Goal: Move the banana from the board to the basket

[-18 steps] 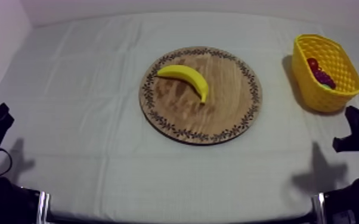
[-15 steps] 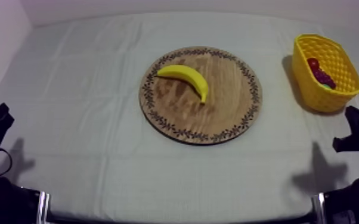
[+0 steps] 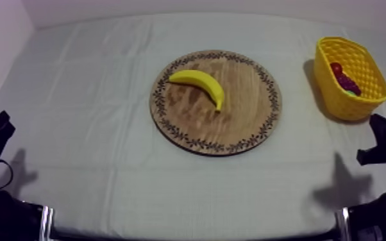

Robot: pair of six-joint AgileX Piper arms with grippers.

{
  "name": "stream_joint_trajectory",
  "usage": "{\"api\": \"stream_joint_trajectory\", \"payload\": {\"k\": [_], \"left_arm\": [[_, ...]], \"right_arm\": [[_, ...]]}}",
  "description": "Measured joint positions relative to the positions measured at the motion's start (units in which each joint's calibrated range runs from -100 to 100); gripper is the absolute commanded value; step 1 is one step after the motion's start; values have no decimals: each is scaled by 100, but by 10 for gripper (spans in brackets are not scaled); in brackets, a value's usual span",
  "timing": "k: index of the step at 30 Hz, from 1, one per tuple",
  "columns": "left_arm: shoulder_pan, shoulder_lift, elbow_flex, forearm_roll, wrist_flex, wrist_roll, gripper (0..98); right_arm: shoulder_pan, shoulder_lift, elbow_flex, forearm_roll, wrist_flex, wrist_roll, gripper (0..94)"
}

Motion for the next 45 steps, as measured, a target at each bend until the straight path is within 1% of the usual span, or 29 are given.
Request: {"api": "stream_joint_trajectory", "payload": {"k": [2, 5, 9, 12, 14, 17, 23, 27, 31, 35, 37, 41, 45], "left_arm": [[0, 0, 0, 0, 0, 0, 1], [0, 0, 0, 0, 0, 0, 1], [0, 0, 0, 0, 0, 0, 1], [0, 0, 0, 0, 0, 0, 1], [0, 0, 0, 0, 0, 0, 1], [0, 0, 0, 0, 0, 0, 1], [0, 0, 0, 0, 0, 0, 1], [0, 0, 0, 0, 0, 0, 1], [0, 0, 0, 0, 0, 0, 1], [0, 0, 0, 0, 0, 0, 1], [0, 0, 0, 0, 0, 0, 1], [0, 0, 0, 0, 0, 0, 1], [0, 0, 0, 0, 0, 0, 1]], "right_arm": [[-169, 5, 0, 0, 0, 40, 4], [-548, 5, 0, 0, 0, 24, 3], [-1084, 5, 0, 0, 0, -182, 3], [-1383, 5, 0, 0, 0, -280, 3], [-1485, 5, 0, 0, 0, -392, 3], [-1533, 5, 0, 0, 0, -440, 3], [-1772, 89, -70, 6, -29, -139, 4], [-2094, 519, -324, 239, -11, 59, 4], [-2386, 1176, -862, 569, 20, 26, 4], [-2546, 1964, -1583, 804, 345, -220, 4], [-2598, 2329, -1977, 845, 589, -282, 4], [-2586, 3117, -2925, 822, 1123, -277, 4], [-2458, 3914, -3815, 654, 1668, -163, 6]]}}
